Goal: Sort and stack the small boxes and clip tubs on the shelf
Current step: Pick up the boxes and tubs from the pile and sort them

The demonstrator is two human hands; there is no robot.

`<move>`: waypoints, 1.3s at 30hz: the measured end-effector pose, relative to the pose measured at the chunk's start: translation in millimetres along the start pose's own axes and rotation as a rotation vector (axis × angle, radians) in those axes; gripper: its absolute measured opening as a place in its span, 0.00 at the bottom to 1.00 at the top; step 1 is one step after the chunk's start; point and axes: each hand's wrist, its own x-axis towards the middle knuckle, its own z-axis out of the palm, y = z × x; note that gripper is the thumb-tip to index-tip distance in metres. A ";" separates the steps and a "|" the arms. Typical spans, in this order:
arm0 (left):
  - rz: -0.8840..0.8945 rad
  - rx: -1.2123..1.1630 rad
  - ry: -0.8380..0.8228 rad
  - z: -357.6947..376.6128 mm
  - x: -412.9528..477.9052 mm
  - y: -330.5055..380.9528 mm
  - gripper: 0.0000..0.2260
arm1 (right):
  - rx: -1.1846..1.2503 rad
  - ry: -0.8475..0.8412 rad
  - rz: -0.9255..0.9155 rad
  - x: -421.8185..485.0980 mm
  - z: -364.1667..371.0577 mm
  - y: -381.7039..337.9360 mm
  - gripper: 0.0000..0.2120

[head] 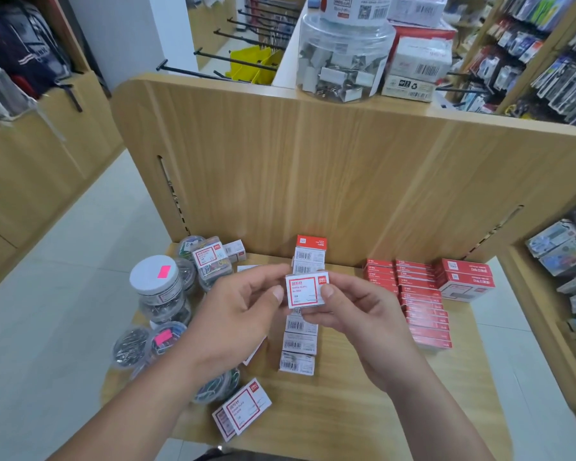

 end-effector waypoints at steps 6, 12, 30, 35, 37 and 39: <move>0.000 0.065 0.043 3.8 3.8 -8.0 0.16 | -0.237 0.043 -0.049 -1.1 -3.2 4.4 0.11; -0.038 0.762 0.140 -7.8 4.7 -34.3 0.06 | -0.612 0.287 -0.129 18.6 -12.6 41.0 0.11; 0.106 0.664 0.324 -56.6 -36.1 -46.7 0.09 | -0.842 0.412 -0.350 -6.4 14.1 48.5 0.16; 0.106 0.643 0.325 -80.5 -57.9 -47.2 0.08 | -0.933 -0.089 -0.172 -37.3 52.1 41.3 0.12; 0.124 0.636 0.317 -86.9 -72.1 -47.2 0.08 | -1.066 -0.226 -0.072 -47.7 64.7 43.2 0.21; 0.102 0.638 0.360 -95.3 -89.2 -47.8 0.08 | -1.240 -0.279 0.003 -56.0 74.2 49.8 0.32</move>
